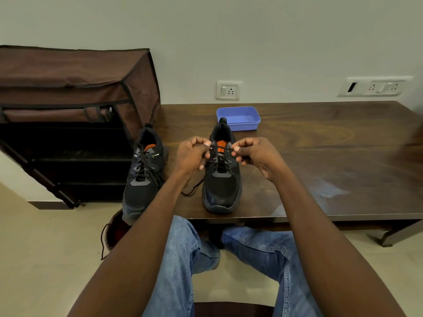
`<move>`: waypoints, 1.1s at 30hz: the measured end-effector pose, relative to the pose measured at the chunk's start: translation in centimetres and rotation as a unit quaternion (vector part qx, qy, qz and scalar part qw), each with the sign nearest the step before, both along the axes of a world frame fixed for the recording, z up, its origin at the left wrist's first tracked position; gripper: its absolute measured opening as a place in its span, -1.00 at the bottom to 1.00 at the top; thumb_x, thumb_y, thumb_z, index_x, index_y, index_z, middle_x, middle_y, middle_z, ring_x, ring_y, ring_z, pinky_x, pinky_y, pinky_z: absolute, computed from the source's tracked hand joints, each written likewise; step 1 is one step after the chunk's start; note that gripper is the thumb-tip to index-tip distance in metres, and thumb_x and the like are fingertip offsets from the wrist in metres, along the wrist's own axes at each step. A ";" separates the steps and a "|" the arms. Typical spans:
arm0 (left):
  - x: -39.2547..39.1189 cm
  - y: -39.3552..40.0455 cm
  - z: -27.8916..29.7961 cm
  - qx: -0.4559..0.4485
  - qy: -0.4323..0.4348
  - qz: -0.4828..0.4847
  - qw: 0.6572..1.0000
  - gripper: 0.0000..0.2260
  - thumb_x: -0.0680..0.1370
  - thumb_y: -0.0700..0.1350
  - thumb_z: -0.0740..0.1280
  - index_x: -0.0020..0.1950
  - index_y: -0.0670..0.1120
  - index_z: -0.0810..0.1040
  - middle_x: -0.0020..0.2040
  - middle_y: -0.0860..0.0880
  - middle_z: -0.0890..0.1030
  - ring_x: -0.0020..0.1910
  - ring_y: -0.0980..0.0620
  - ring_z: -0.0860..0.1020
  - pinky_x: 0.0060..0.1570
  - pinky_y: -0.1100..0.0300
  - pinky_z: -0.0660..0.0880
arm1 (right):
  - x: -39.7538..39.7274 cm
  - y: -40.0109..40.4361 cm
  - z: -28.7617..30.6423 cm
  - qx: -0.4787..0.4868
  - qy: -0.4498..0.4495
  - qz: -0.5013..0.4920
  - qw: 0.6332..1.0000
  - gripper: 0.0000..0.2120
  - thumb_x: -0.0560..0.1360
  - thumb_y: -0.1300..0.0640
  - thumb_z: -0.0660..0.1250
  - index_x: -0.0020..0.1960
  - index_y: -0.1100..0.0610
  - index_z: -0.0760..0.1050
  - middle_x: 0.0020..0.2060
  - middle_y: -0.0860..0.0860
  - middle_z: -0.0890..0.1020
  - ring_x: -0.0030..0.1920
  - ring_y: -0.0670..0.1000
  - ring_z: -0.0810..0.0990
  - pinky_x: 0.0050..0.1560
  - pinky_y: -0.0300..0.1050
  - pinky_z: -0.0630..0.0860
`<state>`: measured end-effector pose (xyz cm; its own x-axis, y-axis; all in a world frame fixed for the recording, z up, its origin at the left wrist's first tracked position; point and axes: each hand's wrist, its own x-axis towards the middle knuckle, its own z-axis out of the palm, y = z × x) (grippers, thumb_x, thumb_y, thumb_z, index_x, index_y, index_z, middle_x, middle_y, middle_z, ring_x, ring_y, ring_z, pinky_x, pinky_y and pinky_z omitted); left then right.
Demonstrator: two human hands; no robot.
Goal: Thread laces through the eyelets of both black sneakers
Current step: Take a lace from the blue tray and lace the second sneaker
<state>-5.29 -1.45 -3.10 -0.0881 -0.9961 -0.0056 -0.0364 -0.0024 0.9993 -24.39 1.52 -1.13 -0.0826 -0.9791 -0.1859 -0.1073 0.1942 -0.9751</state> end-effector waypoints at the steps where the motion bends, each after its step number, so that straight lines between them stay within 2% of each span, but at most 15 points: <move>1: 0.0 0.0 -0.2 -0.001 -0.038 0.030 0.999 -0.87 0.61 -0.26 0.28 -0.11 -0.12 0.54 -0.41 -0.01 0.52 -0.56 0.15 0.39 -0.58 0.31 0.29 | 0.1 0.0 -0.2 -0.002 0.035 -0.012 0.999 -0.96 0.54 0.33 0.38 -0.06 0.25 0.62 -0.30 0.07 0.65 -0.40 -0.09 0.55 -0.36 -0.25 0.49; 3: 0.1 -0.2 -0.7 -0.010 -0.156 0.077 0.985 -0.85 0.59 -0.23 0.29 -0.14 -0.05 0.55 -0.34 0.03 0.57 -0.39 0.16 0.51 -0.43 0.32 0.39 | 0.2 -0.1 -0.7 0.004 0.085 -0.025 0.996 -0.97 0.52 0.32 0.41 -0.10 0.25 0.61 -0.34 0.06 0.63 -0.41 -0.09 0.54 -0.38 -0.27 0.50; 5: 0.4 -0.2 -1.4 -0.006 -0.263 0.097 0.960 -0.83 0.54 -0.21 0.28 -0.18 0.02 0.56 -0.26 0.03 0.63 -0.21 0.08 0.60 -0.21 0.17 0.52 | 0.3 -0.3 -0.9 0.023 0.094 -0.016 0.995 -0.91 0.55 0.36 0.35 -0.09 0.26 0.61 -0.32 0.08 0.63 -0.38 -0.09 0.56 -0.35 -0.27 0.53; 6: 0.6 -0.2 -1.7 0.000 -0.299 0.100 0.949 -0.84 0.52 -0.20 0.27 -0.20 0.02 0.56 -0.24 0.03 0.64 -0.17 0.04 0.61 -0.14 0.10 0.53 | 0.4 -0.4 -0.9 0.033 0.096 -0.008 0.995 -0.87 0.57 0.38 0.30 -0.08 0.26 0.61 -0.29 0.09 0.63 -0.36 -0.08 0.57 -0.31 -0.27 0.55; 8: 0.4 0.2 -1.4 -0.009 -0.346 0.108 0.932 -0.88 0.54 -0.17 0.30 -0.15 0.01 0.59 -0.17 0.04 0.64 -0.14 0.04 0.57 -0.12 0.10 0.47 | 0.5 -0.5 -0.8 0.042 0.099 0.001 0.994 -0.79 0.59 0.43 0.22 -0.08 0.25 0.59 -0.27 0.12 0.62 -0.34 -0.07 0.59 -0.28 -0.26 0.56; 9: 0.4 0.3 -1.1 -0.030 -0.345 0.102 0.932 -0.91 0.56 -0.16 0.33 -0.08 0.00 0.62 -0.10 0.05 0.64 -0.10 0.06 0.55 -0.10 0.13 0.44 | 0.7 -0.5 -0.8 0.041 0.097 0.001 0.994 -0.78 0.59 0.44 0.21 -0.07 0.25 0.58 -0.26 0.13 0.63 -0.34 -0.07 0.59 -0.28 -0.26 0.56; 11: 0.1 0.3 -0.8 -0.076 -0.276 0.050 0.957 -0.88 0.56 -0.14 0.39 0.07 -0.02 0.66 0.02 0.07 0.63 0.01 0.11 0.55 0.00 0.20 0.45 | 0.9 -0.4 -0.8 0.034 0.083 -0.006 0.996 -0.84 0.58 0.43 0.25 0.00 0.23 0.55 -0.21 0.18 0.67 -0.37 -0.05 0.60 -0.34 -0.24 0.56; 14: -0.4 0.5 -0.8 -0.070 -0.167 -0.059 0.982 -0.83 0.54 -0.17 0.44 0.12 -0.01 0.66 0.05 0.03 0.68 0.04 0.11 0.63 0.07 0.20 0.56 | 0.9 -0.3 -0.9 0.023 0.058 -0.010 0.998 -0.84 0.54 0.36 0.37 0.11 0.25 0.50 -0.19 0.18 0.71 -0.45 -0.03 0.61 -0.44 -0.22 0.54; 18: -0.7 0.3 -1.9 -0.065 -0.149 -0.114 0.980 -0.78 0.53 -0.15 0.46 0.17 -0.11 0.68 0.04 -0.03 0.71 0.07 0.05 0.67 0.19 -0.02 0.58 | 0.9 -0.4 -1.1 0.027 0.070 -0.004 0.997 -0.77 0.51 0.26 0.45 0.12 0.26 0.51 -0.25 0.11 0.71 -0.49 -0.03 0.59 -0.51 -0.23 0.48; 21: -1.1 0.0 -2.1 -0.065 -0.162 -0.111 0.978 -0.85 0.54 -0.14 0.44 0.10 -0.06 0.71 0.00 0.00 0.72 0.06 0.05 0.66 0.19 -0.05 0.58 | 0.9 -0.5 -1.3 0.029 0.087 0.000 0.996 -0.77 0.51 0.21 0.47 0.12 0.24 0.53 -0.20 0.13 0.73 -0.49 -0.05 0.58 -0.51 -0.23 0.46; 24: -1.4 0.2 -1.9 -0.062 -0.155 -0.099 0.981 -0.89 0.56 -0.16 0.42 0.04 -0.03 0.70 -0.04 0.02 0.72 0.03 0.06 0.66 0.16 -0.01 0.58 | 1.1 -0.7 -1.3 0.028 0.083 0.009 0.996 -0.78 0.53 0.18 0.45 0.12 0.24 0.55 -0.26 0.05 0.73 -0.49 -0.06 0.56 -0.49 -0.22 0.45; 28: -2.1 0.3 -1.9 -0.147 -0.215 -0.024 0.965 -0.93 0.57 -0.20 0.41 -0.03 -0.11 0.69 -0.18 0.12 0.58 -0.15 0.33 0.56 -0.10 0.38 0.50 | 1.2 -1.1 -1.4 0.036 0.067 0.005 0.997 -0.83 0.60 0.16 0.35 0.10 0.26 0.56 -0.20 0.08 0.74 -0.49 -0.06 0.55 -0.45 -0.21 0.44; 29: -2.3 0.1 -2.1 -0.179 -0.242 0.014 0.954 -0.93 0.56 -0.21 0.41 -0.03 -0.14 0.70 -0.17 0.12 0.52 -0.12 0.30 0.53 -0.08 0.37 0.50 | 1.2 -1.2 -1.5 0.038 0.068 -0.007 0.997 -0.82 0.62 0.13 0.32 0.09 0.25 0.55 -0.16 0.11 0.74 -0.49 -0.06 0.54 -0.46 -0.22 0.44; 31: -2.5 -0.6 -2.7 -0.217 -0.314 0.066 0.922 -0.90 0.53 -0.19 0.43 0.01 -0.15 0.71 -0.03 0.03 0.49 0.05 0.13 0.47 0.07 0.20 0.50 | 1.2 -1.6 -1.8 0.044 0.078 -0.037 0.995 -0.82 0.64 0.10 0.29 0.04 0.23 0.53 -0.13 0.13 0.72 -0.47 -0.05 0.54 -0.48 -0.24 0.44; 33: -2.7 -1.1 -3.0 -0.225 -0.387 0.065 0.892 -0.84 0.53 -0.18 0.41 0.07 -0.14 0.71 0.14 -0.08 0.50 0.19 -0.04 0.41 0.18 0.16 0.37 | 1.0 -2.0 -2.1 0.049 0.085 -0.059 0.993 -0.86 0.64 0.12 0.28 -0.02 0.18 0.51 -0.15 0.14 0.71 -0.46 -0.04 0.55 -0.48 -0.23 0.42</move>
<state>-8.01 -2.58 -6.06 -0.1137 -0.9146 0.3881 -0.7441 0.3373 0.5767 -23.34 -0.52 -3.28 -0.2347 -0.9387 -0.2525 -0.2396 0.3076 -0.9208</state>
